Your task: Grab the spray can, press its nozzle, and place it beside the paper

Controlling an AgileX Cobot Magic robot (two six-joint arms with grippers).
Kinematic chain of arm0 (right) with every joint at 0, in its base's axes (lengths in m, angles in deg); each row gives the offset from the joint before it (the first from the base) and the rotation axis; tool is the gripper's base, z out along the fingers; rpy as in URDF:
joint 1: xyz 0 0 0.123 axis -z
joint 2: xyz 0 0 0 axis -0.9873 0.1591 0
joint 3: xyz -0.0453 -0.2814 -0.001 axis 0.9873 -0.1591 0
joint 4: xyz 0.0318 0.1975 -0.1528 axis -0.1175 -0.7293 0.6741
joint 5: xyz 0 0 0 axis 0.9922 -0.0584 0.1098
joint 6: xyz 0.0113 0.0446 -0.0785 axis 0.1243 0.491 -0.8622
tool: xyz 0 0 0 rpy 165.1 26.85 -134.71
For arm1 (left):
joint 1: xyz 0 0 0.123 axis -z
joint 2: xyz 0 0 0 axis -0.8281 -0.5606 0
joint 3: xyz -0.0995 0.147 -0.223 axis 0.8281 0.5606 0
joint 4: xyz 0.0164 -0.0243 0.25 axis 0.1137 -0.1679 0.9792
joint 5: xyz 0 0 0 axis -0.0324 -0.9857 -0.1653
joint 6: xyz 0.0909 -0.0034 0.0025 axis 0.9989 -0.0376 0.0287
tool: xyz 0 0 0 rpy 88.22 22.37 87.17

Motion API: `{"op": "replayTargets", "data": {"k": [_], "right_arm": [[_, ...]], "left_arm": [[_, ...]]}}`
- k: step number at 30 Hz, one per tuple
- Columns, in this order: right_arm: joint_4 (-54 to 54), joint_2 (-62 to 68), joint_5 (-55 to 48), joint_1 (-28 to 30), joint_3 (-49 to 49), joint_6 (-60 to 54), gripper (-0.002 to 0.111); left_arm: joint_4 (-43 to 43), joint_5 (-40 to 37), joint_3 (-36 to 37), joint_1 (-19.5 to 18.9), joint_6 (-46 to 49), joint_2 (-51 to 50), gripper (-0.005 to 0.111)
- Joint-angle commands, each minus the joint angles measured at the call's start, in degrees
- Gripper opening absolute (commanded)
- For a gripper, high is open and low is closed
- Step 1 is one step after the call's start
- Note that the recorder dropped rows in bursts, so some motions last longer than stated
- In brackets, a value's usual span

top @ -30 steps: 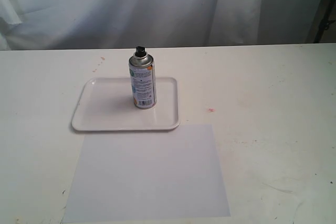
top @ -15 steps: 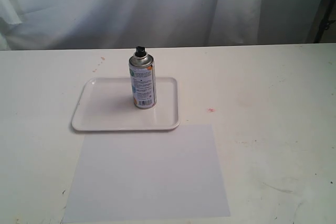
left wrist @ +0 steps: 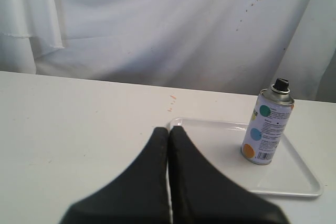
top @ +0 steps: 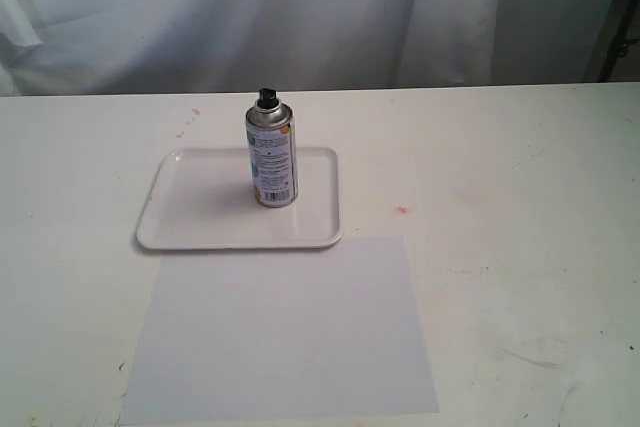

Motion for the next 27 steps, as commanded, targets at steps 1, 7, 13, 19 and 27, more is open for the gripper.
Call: {"op": "replayTargets", "data": {"k": [1, 7, 13, 19, 27], "right_arm": [[-3.7, -0.2, 0.7, 0.1, -0.3, -3.6, 0.000], [-23.6, -0.2, 0.5, 0.1, -0.3, -29.0, 0.000], [-49.8, -0.6, 2.2, 0.1, -2.5, -64.2, 0.000], [-52.1, -6.8, 13.0, 2.6, -12.9, -64.2, 0.000], [-52.4, -11.8, 10.4, 2.7, -18.6, -63.7, 0.000]], "left_arm": [[-0.3, 0.5, 0.2, -0.2, 0.3, 0.1, 0.000], [-0.3, 0.5, 0.2, -0.2, 0.3, 0.1, 0.000], [-0.3, 0.5, 0.2, -0.2, 0.3, 0.1, 0.000], [-0.3, 0.5, 0.2, -0.2, 0.3, 0.1, 0.000], [-0.3, 0.5, 0.2, -0.2, 0.3, 0.1, 0.000]]}}
